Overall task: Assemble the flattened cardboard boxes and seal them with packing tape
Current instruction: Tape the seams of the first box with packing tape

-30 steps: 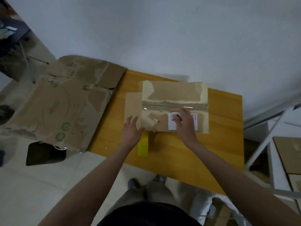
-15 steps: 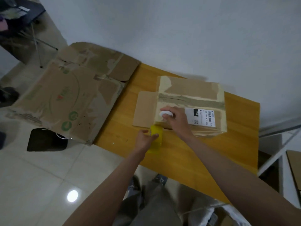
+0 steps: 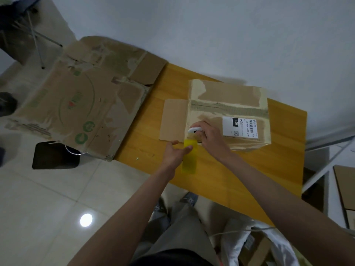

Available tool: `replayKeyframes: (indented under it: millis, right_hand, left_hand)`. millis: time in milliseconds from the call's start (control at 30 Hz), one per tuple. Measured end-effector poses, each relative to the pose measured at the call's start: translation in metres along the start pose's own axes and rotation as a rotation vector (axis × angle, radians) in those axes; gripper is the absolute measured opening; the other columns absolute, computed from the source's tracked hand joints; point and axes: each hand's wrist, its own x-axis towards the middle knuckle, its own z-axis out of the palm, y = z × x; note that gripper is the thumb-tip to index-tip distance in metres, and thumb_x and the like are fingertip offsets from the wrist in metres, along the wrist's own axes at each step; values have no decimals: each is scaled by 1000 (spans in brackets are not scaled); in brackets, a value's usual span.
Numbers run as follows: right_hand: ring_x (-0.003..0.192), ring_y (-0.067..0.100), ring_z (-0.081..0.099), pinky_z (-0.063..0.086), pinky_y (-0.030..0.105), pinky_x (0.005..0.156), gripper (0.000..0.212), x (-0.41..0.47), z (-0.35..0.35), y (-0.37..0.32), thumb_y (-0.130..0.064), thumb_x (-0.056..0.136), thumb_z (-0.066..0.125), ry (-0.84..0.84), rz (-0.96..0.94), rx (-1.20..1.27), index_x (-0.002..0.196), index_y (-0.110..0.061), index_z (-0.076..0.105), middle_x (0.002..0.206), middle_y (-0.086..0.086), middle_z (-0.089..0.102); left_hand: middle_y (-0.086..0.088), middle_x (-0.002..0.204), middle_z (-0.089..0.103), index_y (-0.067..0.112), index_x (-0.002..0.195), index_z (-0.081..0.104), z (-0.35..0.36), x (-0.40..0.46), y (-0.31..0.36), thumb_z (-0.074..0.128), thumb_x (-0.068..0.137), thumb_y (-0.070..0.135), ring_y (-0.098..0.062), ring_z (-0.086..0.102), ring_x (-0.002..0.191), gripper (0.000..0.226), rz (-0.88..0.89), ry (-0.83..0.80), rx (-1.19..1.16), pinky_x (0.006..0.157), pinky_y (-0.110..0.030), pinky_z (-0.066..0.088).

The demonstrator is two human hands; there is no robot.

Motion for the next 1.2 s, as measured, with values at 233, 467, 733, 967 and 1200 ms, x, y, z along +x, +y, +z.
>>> replayKeyframes:
  millis: [233,467,733,967,1200]
  right_hand:
    - [80,10,48,38,24,74,12,-1,-2,1,-6,88,56,-60,-27,-98,93,-11,66,92,-4,50]
    - [76,6,43,29,17,70,9,3,3,-1,-5,87,64,-75,-61,-190,92,-11,69,91,-8,47]
    - [86,23,60,49,37,72,13,-2,2,1,-1,87,65,-94,-67,-251,96,-8,70,97,5,59]
    - [104,23,54,48,34,75,27,-23,-19,31,9,83,63,-38,13,-375,101,-9,69,107,4,61]
    - [87,28,63,53,44,67,18,-71,-27,84,-13,94,65,-157,181,-325,110,-11,71,105,7,67]
  left_hand:
    - [-11,123,57,17,137,39,1,-4,2,79,84,33,-27,58,112,68,-6,11,22,98,-48,51]
    - [-10,119,59,17,135,41,1,-3,3,80,83,34,-27,60,109,68,-18,24,29,97,-49,52]
    - [-6,108,61,15,137,42,6,-3,3,81,82,32,-27,62,107,69,-7,34,26,97,-48,53]
    - [-5,110,56,15,141,38,7,-5,9,77,86,30,-29,58,111,69,-27,23,50,97,-47,51]
    - [-13,136,50,17,142,39,7,3,10,78,85,31,-31,58,116,70,-26,38,74,98,-48,52]
